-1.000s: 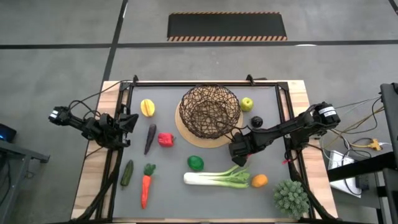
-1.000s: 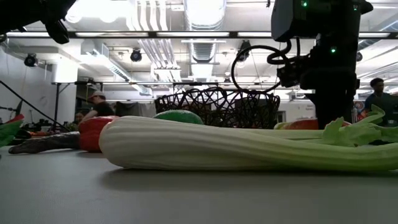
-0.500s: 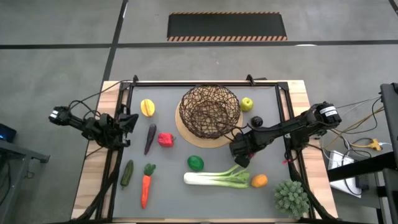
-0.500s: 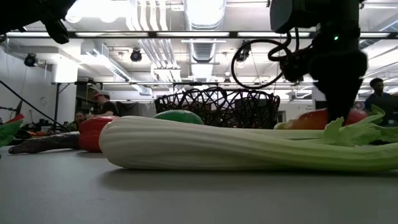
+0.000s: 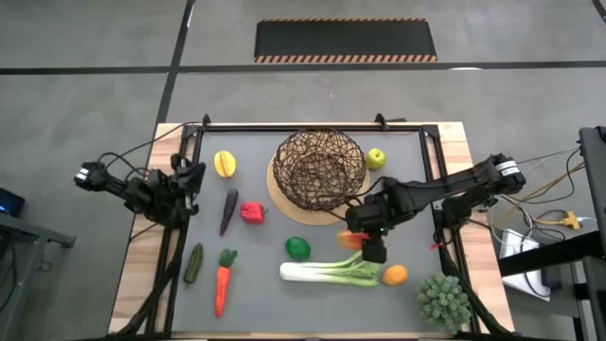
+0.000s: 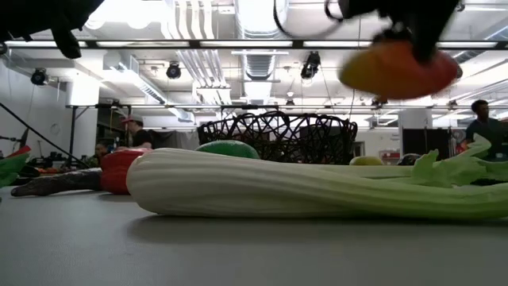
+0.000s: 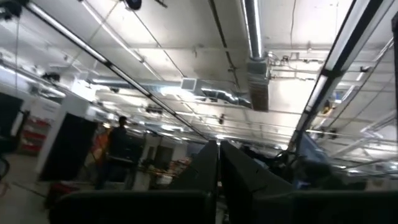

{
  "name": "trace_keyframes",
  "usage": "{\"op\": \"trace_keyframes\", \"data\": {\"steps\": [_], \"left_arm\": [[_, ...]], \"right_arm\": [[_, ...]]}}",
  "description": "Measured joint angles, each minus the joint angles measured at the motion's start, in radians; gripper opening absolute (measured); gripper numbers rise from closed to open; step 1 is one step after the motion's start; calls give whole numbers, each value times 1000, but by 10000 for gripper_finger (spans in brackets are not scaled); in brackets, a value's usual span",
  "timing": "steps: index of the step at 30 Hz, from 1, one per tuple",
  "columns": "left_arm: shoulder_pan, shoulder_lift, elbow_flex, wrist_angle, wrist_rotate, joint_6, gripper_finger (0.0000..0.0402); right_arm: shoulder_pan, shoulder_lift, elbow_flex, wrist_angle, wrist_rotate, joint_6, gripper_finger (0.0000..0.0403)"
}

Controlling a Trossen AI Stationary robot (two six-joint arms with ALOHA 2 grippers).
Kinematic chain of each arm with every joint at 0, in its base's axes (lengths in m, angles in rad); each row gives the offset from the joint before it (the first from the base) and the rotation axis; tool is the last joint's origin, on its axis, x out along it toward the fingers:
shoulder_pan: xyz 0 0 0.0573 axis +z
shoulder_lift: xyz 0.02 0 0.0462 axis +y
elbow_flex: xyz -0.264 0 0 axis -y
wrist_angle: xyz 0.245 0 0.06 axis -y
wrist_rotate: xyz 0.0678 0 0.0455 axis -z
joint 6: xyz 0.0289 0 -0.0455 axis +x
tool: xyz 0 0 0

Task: Build produce basket
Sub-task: Put the mango into the basket

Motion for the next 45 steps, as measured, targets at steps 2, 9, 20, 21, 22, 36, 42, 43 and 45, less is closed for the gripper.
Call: {"op": "trace_keyframes", "data": {"steps": [2,9,20,21,22,36,42,43,45], "left_arm": [[0,0,0,27,0,48,0],[0,0,2,90,0,165,0],[0,44,-1,46,0,193,0],[0,50,-1,51,0,193,0],[0,54,1,54,0,194,0],[0,25,46,63,2,229,0],[0,22,42,59,2,250,0],[0,22,42,59,1,251,0],[0,22,42,59,2,251,0]], "right_arm": [[-1,1,52,36,14,-14,225],[-15,1,204,80,159,-37,226],[-170,3,307,143,209,-49,226],[-189,3,312,152,209,-54,226],[-208,3,318,160,209,-61,226],[-405,43,355,308,149,-202,226],[-460,150,385,323,93,-286,226],[-468,172,396,304,95,-313,226],[-483,214,422,280,96,-374,226]]}}
